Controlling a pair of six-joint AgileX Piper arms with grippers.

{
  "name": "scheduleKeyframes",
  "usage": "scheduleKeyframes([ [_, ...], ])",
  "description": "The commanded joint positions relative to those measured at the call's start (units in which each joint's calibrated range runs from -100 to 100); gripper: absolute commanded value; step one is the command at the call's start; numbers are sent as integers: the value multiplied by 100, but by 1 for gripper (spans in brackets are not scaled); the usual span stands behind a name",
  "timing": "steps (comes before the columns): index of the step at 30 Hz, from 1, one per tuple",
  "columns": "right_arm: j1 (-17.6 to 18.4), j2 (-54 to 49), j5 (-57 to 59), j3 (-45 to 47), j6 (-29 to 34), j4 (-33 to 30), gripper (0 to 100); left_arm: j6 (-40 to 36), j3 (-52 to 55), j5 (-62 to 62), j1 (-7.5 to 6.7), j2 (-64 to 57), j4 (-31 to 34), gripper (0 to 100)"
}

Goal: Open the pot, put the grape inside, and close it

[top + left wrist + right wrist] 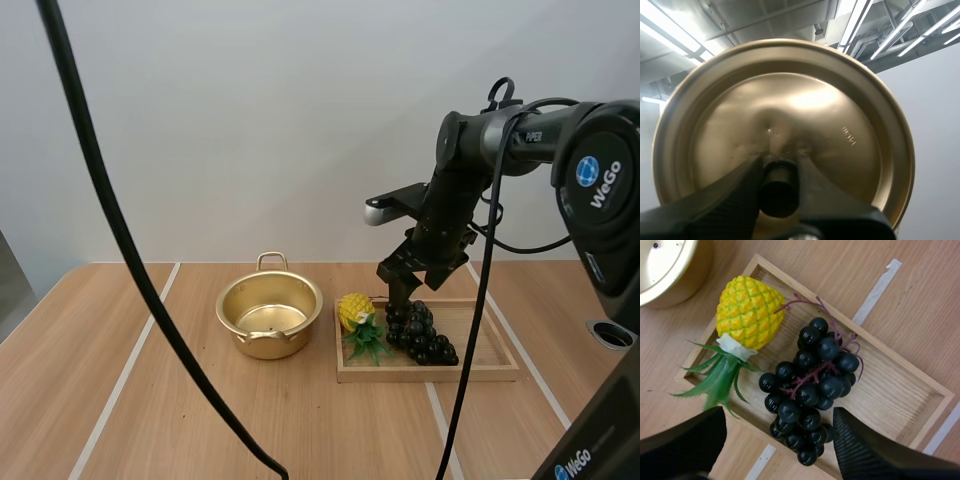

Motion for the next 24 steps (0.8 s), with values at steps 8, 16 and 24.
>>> scheduleKeyframes([
  [8,6,352,-1115,511,-96,-364,100,17,-61,-258,5,54,-55,0],
  [16,6,690,-1443,523,-67,-364,100,17,-61,-207,5,153,-55,0],
  [24,6,1280,-1540,523,-67,-251,100,106,-61,-212,5,145,-55,0],
])
